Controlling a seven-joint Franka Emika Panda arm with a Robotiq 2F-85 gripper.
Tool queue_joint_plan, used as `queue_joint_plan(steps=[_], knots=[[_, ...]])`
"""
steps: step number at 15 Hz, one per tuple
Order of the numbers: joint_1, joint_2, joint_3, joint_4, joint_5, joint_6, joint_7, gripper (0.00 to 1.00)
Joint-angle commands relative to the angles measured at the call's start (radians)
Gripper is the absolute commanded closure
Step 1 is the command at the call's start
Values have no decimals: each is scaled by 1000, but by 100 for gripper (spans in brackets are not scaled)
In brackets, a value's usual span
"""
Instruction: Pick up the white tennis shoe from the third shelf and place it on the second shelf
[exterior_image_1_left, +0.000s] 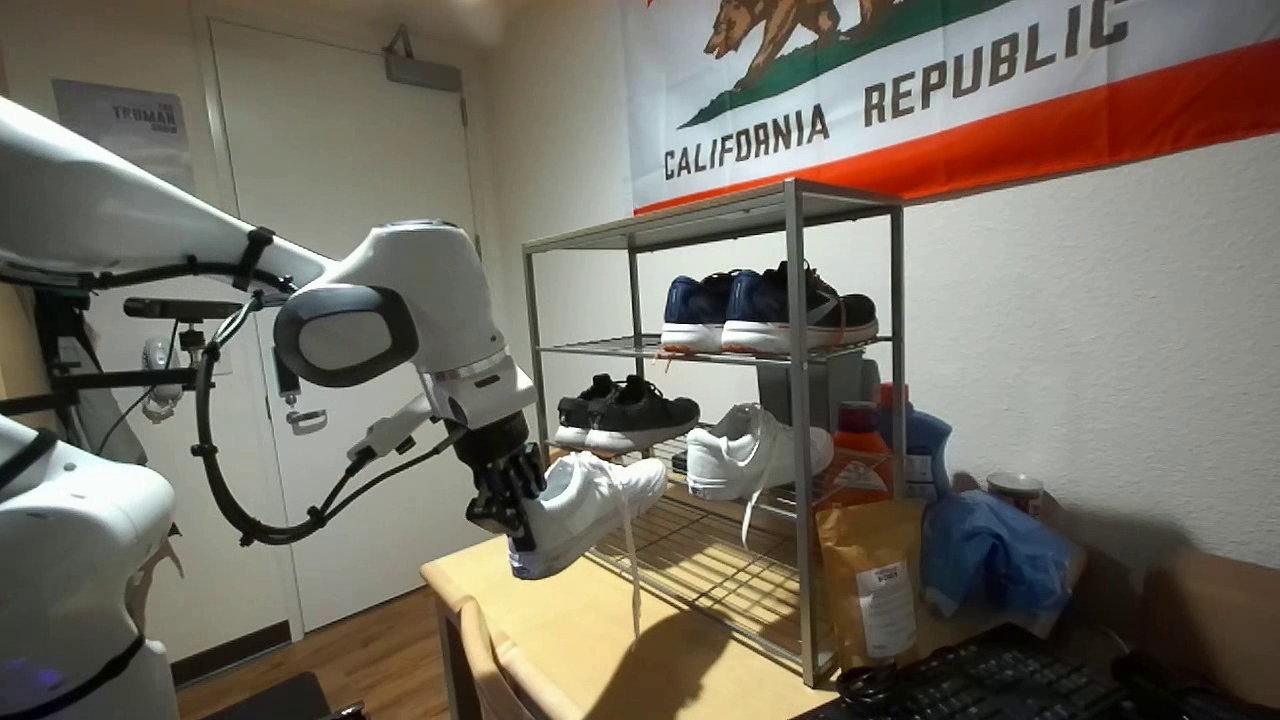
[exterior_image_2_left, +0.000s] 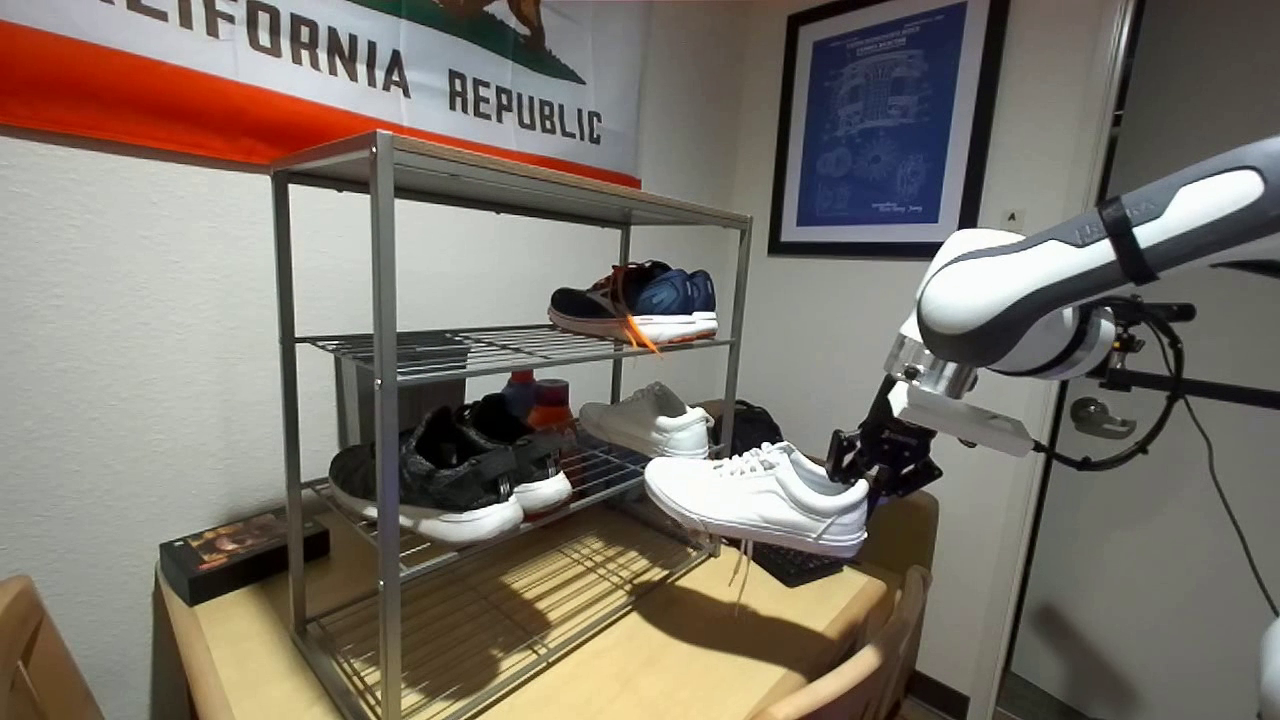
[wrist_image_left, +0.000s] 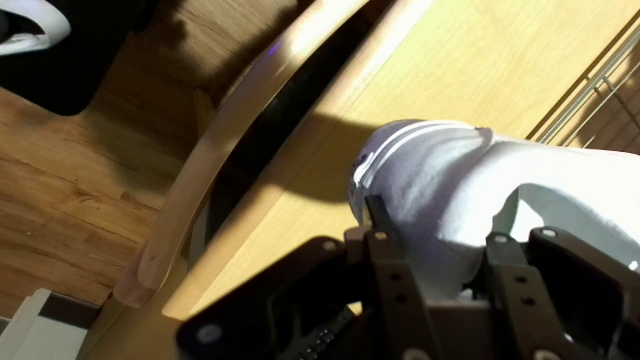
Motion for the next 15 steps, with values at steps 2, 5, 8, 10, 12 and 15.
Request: queue_joint_plan(steps=[2, 5, 8, 10, 12, 15], knots=[[18, -79, -52, 1, 61, -36, -95, 97], [41, -97, -100, 1, 132, -76, -161, 97], [84, -137, -50, 2, 246, -140, -80, 97], [120, -147, -6, 0, 341, -134, -10, 97], [157, -150, 53, 0, 438, -100, 85, 97], [192, -138, 137, -1, 547, -19, 197, 97]])
